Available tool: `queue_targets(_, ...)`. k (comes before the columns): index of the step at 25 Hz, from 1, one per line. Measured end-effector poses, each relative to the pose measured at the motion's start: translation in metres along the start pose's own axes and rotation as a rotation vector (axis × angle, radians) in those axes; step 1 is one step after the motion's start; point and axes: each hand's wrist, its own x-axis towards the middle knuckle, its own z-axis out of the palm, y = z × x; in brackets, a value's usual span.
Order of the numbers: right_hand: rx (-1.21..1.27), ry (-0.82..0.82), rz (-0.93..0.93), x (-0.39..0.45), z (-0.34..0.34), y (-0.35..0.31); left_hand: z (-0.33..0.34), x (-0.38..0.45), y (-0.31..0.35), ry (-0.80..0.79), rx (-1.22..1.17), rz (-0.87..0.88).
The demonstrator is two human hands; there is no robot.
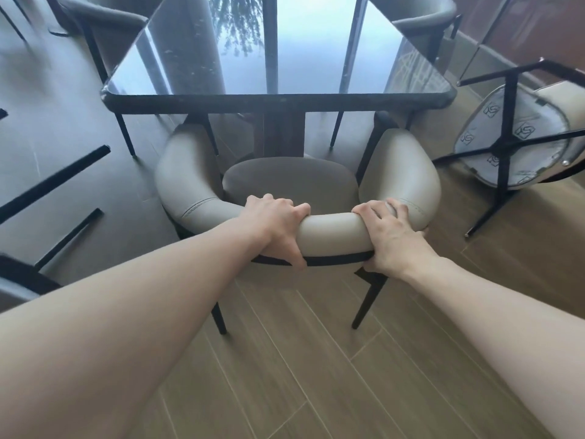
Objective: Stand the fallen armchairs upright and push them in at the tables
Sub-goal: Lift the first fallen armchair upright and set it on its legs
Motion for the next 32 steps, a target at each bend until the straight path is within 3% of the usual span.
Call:
queue_targets(10, -0.198, -0.001, 0.078, 0.011, -0.009, -0.003, -0.001, 0.007, 0.011, -0.046, -0.094, -0.131)
queue_targets(16, -0.207, -0.019, 0.229, 0.004, -0.007, -0.028, 0.009, -0.006, 0.017, 0.044, -0.218, -0.199)
queue_targets(20, -0.145, -0.075, 0.219, -0.011, -0.014, -0.034, 0.013, -0.033, 0.025, 0.114, -0.243, -0.202)
queue_targets(26, 0.282, -0.163, 0.13, -0.035, -0.072, -0.056, -0.038, -0.087, 0.022, -0.04, -0.676, -0.217)
queue_targets(32, 0.596, -0.032, -0.076, -0.097, -0.149, -0.104, -0.11, -0.165, 0.037, 0.274, -1.13, -0.294)
